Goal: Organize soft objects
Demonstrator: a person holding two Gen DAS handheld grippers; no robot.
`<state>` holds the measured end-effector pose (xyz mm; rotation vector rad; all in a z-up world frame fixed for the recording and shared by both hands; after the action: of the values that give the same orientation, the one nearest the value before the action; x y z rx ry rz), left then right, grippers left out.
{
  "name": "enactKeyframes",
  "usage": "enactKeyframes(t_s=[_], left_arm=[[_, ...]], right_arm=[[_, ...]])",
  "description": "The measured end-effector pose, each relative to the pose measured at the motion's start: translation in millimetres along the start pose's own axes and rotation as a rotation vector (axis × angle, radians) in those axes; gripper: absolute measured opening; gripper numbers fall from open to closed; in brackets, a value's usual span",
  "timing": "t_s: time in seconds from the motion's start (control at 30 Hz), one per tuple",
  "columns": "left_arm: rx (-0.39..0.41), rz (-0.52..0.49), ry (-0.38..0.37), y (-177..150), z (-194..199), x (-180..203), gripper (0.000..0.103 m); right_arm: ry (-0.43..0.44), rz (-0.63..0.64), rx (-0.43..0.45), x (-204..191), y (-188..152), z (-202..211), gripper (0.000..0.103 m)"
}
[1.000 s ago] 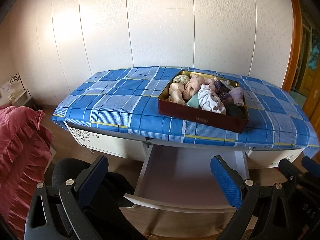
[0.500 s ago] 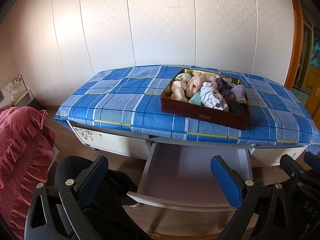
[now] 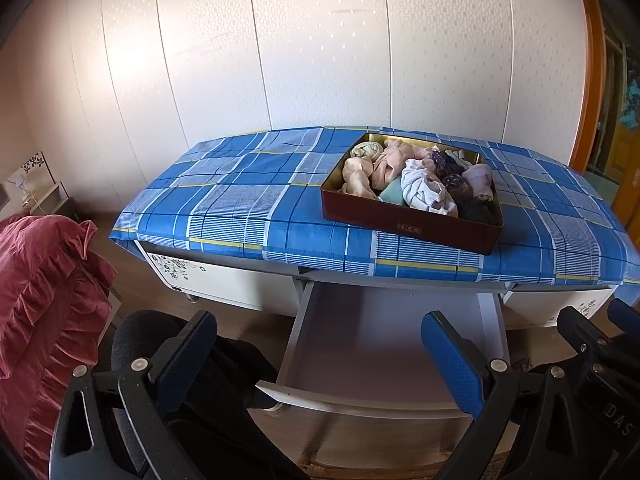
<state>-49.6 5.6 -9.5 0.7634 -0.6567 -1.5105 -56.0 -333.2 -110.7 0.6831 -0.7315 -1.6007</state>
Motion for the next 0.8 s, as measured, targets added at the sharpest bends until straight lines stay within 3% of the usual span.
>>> enactKeyframes(t_s=[0.8], left_arm=[[0.014,-0.002,-0.01,0.2,2.7,1.9,0.103]], right_arm=[[0.003,0.002,-0.01,-1.4,-2.3,-1.9,0.077]])
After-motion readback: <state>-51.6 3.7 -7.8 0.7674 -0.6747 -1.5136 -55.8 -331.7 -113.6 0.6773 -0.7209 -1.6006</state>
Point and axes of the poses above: each gripper's, at about its wrist camera, not at the fingertips, and z roughly against the way its jaws point, x to its right, y to its top, the point moved 8 cm from there along -z, roughly the way its jaws point, and after that the axes turned 3 degrees about x, right-handed, at the moved point
